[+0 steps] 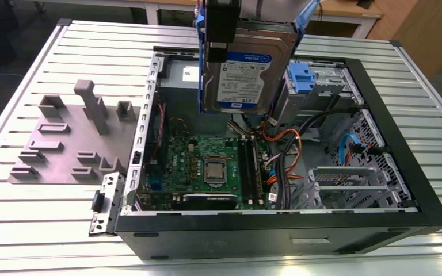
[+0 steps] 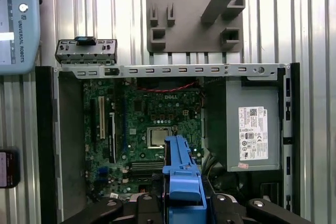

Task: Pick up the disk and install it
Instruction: 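Insert the disk into the insertion slot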

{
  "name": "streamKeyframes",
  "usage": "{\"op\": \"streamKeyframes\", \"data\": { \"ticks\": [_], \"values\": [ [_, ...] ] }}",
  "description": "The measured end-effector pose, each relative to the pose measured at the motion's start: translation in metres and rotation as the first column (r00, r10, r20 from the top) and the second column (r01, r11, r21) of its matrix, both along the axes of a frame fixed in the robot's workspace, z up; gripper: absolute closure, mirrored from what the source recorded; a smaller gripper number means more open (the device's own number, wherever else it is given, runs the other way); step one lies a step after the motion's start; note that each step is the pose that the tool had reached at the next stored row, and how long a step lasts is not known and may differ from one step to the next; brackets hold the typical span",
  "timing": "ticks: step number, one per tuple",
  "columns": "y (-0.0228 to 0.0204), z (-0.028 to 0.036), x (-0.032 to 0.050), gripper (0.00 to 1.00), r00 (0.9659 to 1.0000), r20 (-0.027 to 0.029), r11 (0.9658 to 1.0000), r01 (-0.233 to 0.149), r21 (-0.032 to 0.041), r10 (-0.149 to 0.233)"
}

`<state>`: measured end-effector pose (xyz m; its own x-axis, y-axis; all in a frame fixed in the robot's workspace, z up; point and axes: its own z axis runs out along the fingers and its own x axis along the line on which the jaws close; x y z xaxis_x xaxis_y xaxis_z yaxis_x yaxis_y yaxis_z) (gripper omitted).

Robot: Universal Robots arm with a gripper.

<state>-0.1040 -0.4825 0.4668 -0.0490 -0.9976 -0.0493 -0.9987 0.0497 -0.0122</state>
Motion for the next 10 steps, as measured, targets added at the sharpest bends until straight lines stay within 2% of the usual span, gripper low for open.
{"op": "streamKeyframes", "data": {
  "ticks": [2,3,10],
  "values": [
    [-0.005,0.0001,0.0,0.63,1.0,-0.0001,1.0,0.0,-0.0005,0.0],
    [-0.0056,0.0,0.0,0.63,1.0,-0.0001,1.0,0.0,-0.0008,0.0],
    [-0.0061,0.0001,0.0,0.63,1.0,-0.0001,1.0,0.0,-0.001,0.0]
  ]
}}
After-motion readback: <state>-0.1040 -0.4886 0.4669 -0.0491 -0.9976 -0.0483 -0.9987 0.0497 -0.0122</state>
